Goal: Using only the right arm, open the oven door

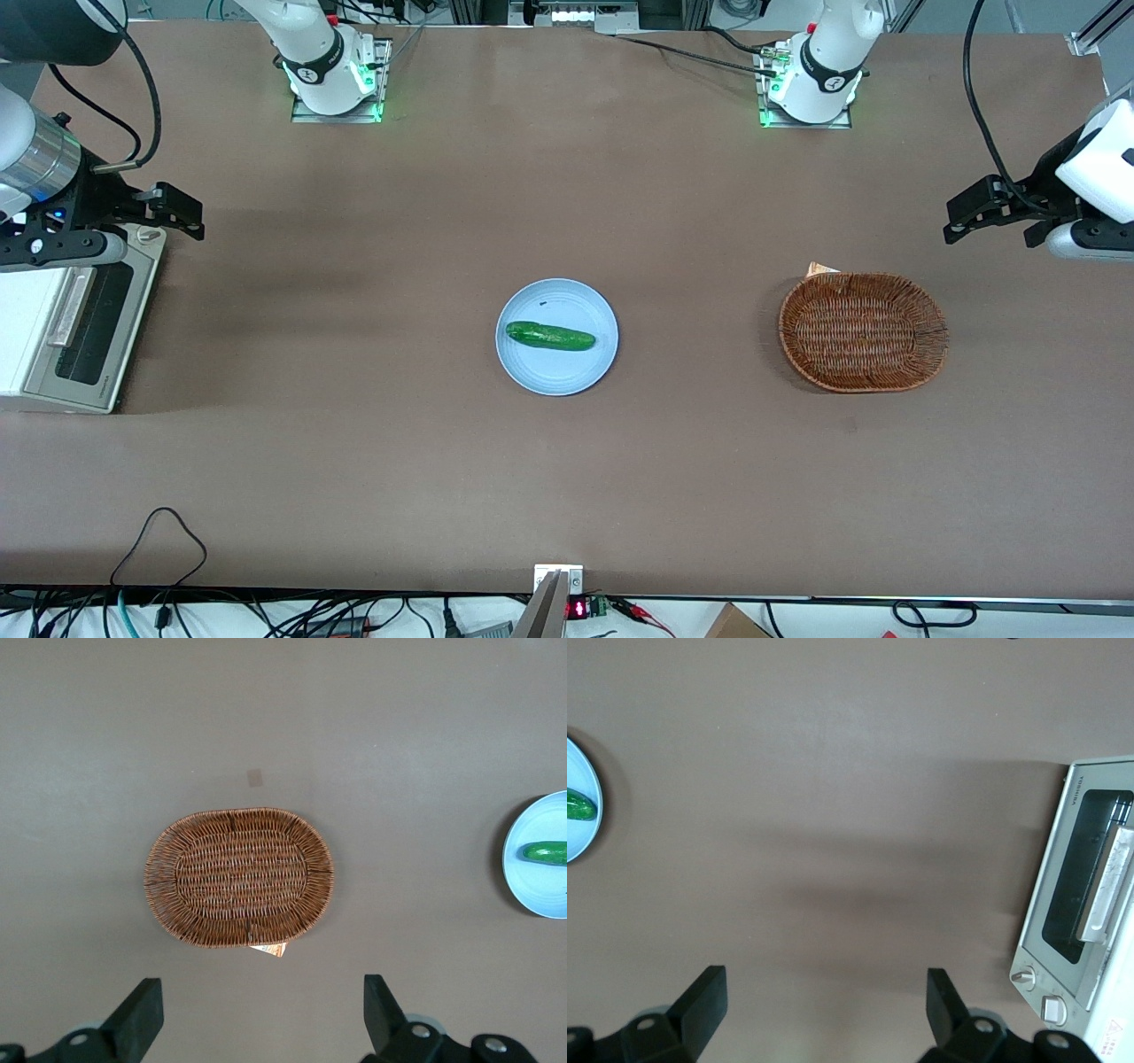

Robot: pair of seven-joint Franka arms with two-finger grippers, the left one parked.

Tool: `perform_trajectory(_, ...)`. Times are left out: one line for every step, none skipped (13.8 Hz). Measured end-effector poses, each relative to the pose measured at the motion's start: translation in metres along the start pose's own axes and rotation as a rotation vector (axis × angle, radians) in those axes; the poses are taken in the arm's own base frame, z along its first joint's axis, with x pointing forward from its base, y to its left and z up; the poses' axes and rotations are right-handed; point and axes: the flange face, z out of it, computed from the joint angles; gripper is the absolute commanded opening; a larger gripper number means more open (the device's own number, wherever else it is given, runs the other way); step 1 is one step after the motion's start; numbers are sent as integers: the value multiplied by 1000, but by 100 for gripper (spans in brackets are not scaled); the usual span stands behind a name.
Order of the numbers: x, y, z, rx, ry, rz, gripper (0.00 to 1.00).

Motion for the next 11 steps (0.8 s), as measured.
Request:
perform_trajectory(0, 0, 0, 0, -1, 0, 90)
perform_trajectory(0, 0, 0, 0, -1, 0, 85)
perform_trajectory(0, 0, 0, 0, -2, 0, 77)
perform_trajectory(0, 0, 1, 0, -2, 0, 75)
perform_trajectory(0, 0, 1, 0, -3, 0, 72)
perform_trajectory(0, 0, 1, 0, -4, 0, 65)
perform_trajectory(1, 0, 2, 1, -5, 0, 57)
perform_trajectory(1, 0, 2, 1, -5, 0, 49)
perform_trajectory(1, 0, 2, 1, -6, 0, 44)
perform_trajectory(1, 0, 2, 1, -7, 0, 32)
perform_trajectory(0, 0, 2, 1, -9, 0, 19)
